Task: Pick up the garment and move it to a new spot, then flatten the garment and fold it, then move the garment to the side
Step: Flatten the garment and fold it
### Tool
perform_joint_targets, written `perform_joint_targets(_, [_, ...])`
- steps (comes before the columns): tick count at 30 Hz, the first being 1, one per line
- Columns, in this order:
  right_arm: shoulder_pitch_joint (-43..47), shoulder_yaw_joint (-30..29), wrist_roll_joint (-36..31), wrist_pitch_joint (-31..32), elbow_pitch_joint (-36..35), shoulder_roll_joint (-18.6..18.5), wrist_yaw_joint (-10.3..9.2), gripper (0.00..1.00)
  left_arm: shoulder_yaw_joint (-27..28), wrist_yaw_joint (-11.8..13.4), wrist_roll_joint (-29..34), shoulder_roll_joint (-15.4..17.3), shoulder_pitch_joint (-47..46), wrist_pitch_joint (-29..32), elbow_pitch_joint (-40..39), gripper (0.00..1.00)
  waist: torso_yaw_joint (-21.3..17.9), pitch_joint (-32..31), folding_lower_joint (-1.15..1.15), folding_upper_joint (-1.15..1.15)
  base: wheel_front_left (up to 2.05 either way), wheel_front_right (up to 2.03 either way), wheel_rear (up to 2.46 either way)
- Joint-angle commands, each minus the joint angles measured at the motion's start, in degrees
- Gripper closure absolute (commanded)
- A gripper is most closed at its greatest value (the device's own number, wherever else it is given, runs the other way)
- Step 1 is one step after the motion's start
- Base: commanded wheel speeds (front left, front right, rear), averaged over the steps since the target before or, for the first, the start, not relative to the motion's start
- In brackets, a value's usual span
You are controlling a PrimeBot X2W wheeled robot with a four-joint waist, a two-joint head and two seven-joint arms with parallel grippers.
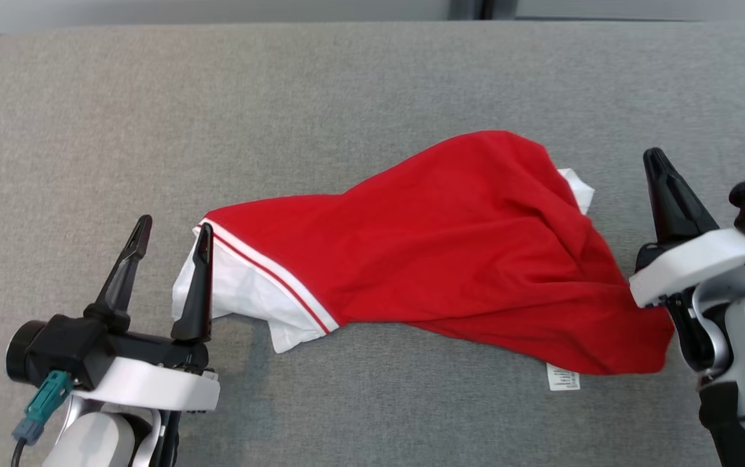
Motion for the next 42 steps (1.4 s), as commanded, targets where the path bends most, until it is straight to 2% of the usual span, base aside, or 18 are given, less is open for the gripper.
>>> perform_joint_targets(1, [-1.22,0.52,0.44,-0.73,1.08,-0.50,0.03,1.00,0.09,-0.30,0.48,0.00,-0.96,-0.28,0.33,0.00,1.08,1.12,0.00,0.00,0.00,0.00,0.00])
perform_joint_targets(10, [-6.58,3.57,2.97,-6.64,10.65,-1.15,0.03,1.00,1.01,-1.51,0.56,-1.07,-2.08,-0.97,2.44,0.00,1.60,1.87,0.00,0.00,0.00,0.00,0.00])
perform_joint_targets(11, [-6.56,3.84,3.22,-7.22,11.03,-1.19,0.03,0.67,1.11,-1.51,0.56,-1.13,-2.11,-1.02,2.60,0.00,1.47,1.75,0.00,0.00,0.00,0.00,0.00])
perform_joint_targets(12, [-6.41,4.09,3.24,-7.89,11.05,-1.20,0.03,0.51,1.26,-1.59,0.61,-1.18,-2.07,-1.07,2.78,0.00,1.28,1.58,0.00,0.00,0.00,0.00,0.00])
perform_joint_targets(13, [-6.14,4.19,3.31,-8.45,10.98,-1.16,0.03,0.00,1.39,-1.61,0.69,-1.19,-2.00,-1.10,2.93,0.00,1.05,1.33,0.00,0.00,0.00,0.00,0.00])
perform_joint_targets(19, [-2.21,2.47,2.30,-10.62,7.23,-0.87,0.03,0.00,1.91,-1.92,0.88,-1.09,-0.51,-1.13,3.93,0.00,-0.44,-1.31,0.00,0.00,0.00,0.00,0.00])
perform_joint_targets(24, [4.10,-0.59,-0.07,-10.89,0.01,-0.48,0.03,0.00,2.35,-1.46,0.68,-0.68,1.09,-1.16,4.33,0.00,-1.52,-4.21,0.00,0.00,0.00,0.00,0.00])
perform_joint_targets(35, [22.44,-6.81,-5.99,-2.51,-21.20,3.75,0.03,0.00,2.95,-0.55,-0.41,0.47,4.77,-0.40,3.49,0.00,-2.82,-7.78,0.00,0.00,0.00,0.00,0.00])
perform_joint_targets(42, [30.69,-6.83,-7.55,1.96,-29.28,6.10,0.03,0.00,3.16,0.21,-0.76,1.24,6.73,0.16,2.66,0.00,-3.40,-8.69,0.00,0.00,0.00,0.00,0.00])
